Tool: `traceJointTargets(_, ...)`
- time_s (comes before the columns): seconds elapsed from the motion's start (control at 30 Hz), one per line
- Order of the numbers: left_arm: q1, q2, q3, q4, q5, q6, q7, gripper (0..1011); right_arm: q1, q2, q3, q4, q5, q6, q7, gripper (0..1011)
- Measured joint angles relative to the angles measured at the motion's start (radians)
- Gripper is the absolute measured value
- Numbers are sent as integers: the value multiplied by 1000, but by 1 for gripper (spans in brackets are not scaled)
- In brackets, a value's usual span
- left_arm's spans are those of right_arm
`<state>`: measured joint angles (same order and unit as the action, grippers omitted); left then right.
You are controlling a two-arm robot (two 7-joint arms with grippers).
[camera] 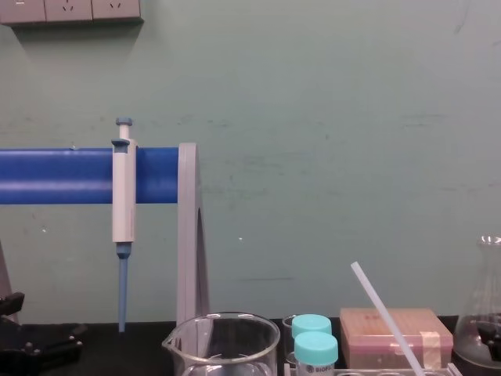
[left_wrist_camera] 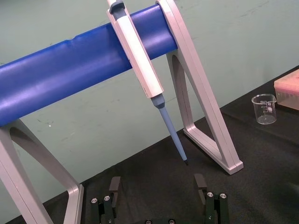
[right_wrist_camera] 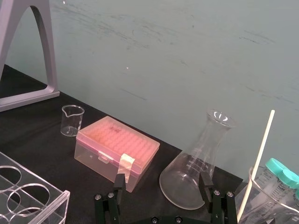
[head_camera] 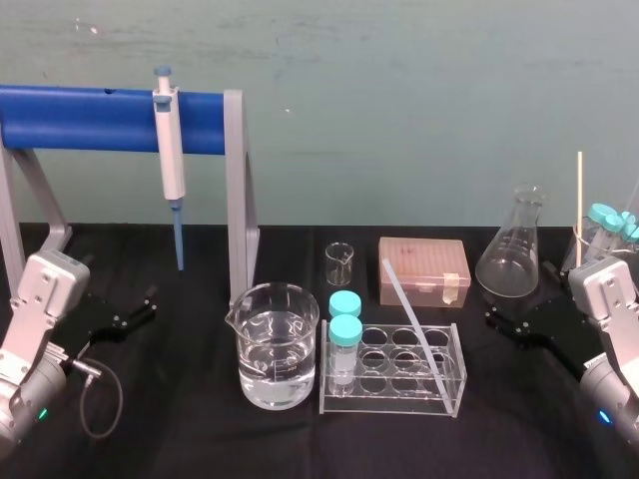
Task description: Pick up the stirring rod with one hand, then place it down.
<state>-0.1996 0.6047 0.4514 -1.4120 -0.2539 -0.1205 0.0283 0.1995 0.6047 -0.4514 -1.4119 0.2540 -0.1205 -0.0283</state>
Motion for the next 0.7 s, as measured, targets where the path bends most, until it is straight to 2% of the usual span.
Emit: traceJointTargets(0.7, 0, 0, 0, 0, 0, 0, 0, 1000, 0, 0, 0, 0, 0, 0, 0, 1003)
